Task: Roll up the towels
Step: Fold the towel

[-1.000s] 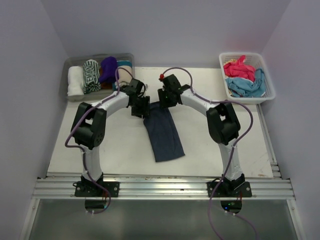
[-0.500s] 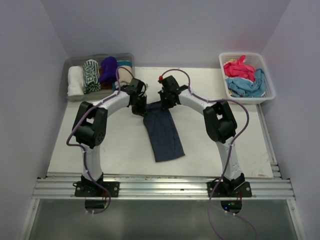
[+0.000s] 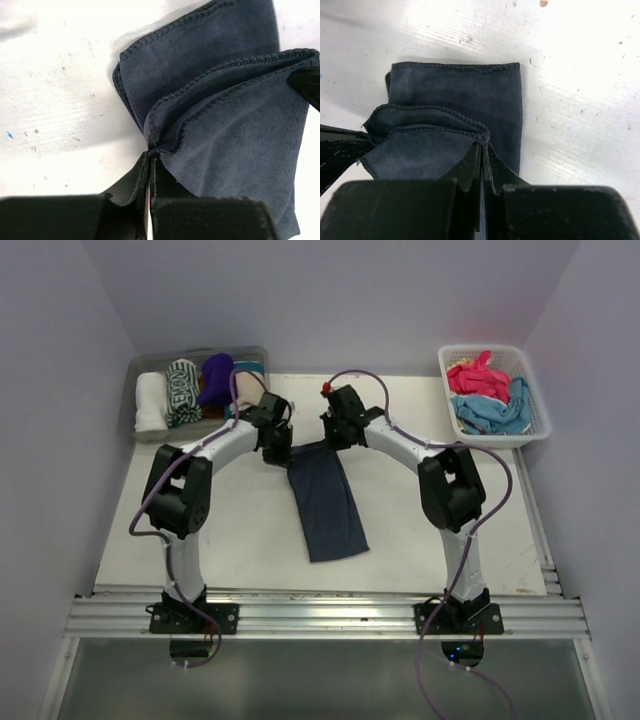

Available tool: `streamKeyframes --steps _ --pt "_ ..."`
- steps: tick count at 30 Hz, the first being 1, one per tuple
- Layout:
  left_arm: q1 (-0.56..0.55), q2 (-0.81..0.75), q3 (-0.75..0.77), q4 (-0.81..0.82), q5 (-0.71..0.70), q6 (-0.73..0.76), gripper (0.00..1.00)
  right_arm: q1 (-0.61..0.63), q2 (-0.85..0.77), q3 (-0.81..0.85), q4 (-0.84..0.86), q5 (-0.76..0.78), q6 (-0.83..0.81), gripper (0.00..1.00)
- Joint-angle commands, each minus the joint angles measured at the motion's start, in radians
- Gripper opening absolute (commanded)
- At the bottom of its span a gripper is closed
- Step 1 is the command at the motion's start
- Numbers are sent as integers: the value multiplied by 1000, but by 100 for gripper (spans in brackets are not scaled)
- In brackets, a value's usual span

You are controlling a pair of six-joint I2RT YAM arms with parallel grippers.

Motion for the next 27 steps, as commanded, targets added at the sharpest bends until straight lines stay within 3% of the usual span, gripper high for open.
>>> streamKeyframes --steps 1,7,16,19,20,23,27 --pt "2 -70 67 -4 -15 2 0 -14 -84 0 38 37 10 0" --pt "2 -44 147 -20 -18 3 0 -25 -58 46 22 37 5 0" --pt "29 152 342 -31 -37 14 0 -52 88 195 21 23 2 0" --pt "46 236 418 -31 -61 7 34 -65 148 238 25 32 25 3" --pt "46 276 464 -39 -75 3 56 -65 159 240 25 37 31 19" --pt "46 296 501 -70 -78 -1 63 -66 134 209 33 44 42 36" --pt "46 202 428 -22 -101 -9 63 -68 46 117 68 83 36 38"
